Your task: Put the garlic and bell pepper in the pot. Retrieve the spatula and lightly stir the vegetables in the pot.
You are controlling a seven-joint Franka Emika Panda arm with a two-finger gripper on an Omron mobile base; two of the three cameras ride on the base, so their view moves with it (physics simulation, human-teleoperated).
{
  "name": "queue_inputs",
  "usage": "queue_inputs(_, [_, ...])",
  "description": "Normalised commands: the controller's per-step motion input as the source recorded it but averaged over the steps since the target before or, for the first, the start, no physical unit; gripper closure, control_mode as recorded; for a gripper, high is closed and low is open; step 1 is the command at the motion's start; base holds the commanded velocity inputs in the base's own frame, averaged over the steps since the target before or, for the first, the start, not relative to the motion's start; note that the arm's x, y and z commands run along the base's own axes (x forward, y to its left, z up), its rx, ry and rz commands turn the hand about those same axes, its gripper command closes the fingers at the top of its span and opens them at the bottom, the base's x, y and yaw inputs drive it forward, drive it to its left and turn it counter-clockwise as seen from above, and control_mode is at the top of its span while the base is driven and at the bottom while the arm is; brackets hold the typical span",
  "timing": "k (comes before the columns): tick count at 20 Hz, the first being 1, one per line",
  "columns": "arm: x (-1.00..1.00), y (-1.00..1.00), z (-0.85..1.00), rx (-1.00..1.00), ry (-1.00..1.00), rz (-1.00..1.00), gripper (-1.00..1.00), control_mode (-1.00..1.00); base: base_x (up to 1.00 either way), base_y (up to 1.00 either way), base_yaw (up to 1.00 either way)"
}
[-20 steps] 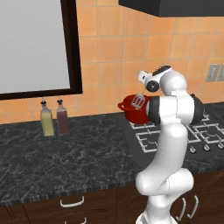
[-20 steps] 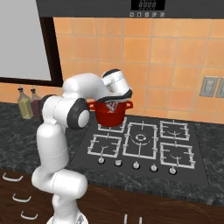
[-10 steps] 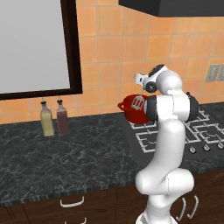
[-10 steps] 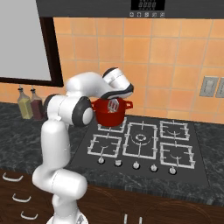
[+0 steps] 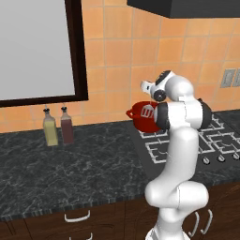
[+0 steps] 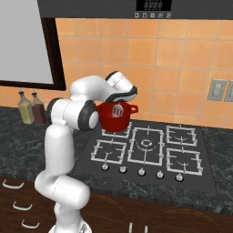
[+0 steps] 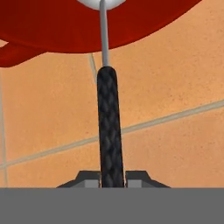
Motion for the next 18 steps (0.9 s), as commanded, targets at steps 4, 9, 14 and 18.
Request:
queue_inputs(4, [0.29, 0.13, -0.41, -0.07, -0.13, 0.02, 1.00, -1.00, 0.00, 0.00, 0.00])
queue_inputs(9, [0.21, 0.00, 0.00, -0.05, -0.28, 0.00, 1.00, -1.00, 0.00, 0.00, 0.00])
queue_inputs(14, [-0.22, 0.00, 0.01, -0.02, -0.12, 0.00, 1.00, -1.00, 0.00, 0.00, 0.00])
queue_inputs(18, [-0.86, 0.00, 0.05, 0.00, -0.03, 0.00, 1.00, -1.00, 0.00, 0.00, 0.00])
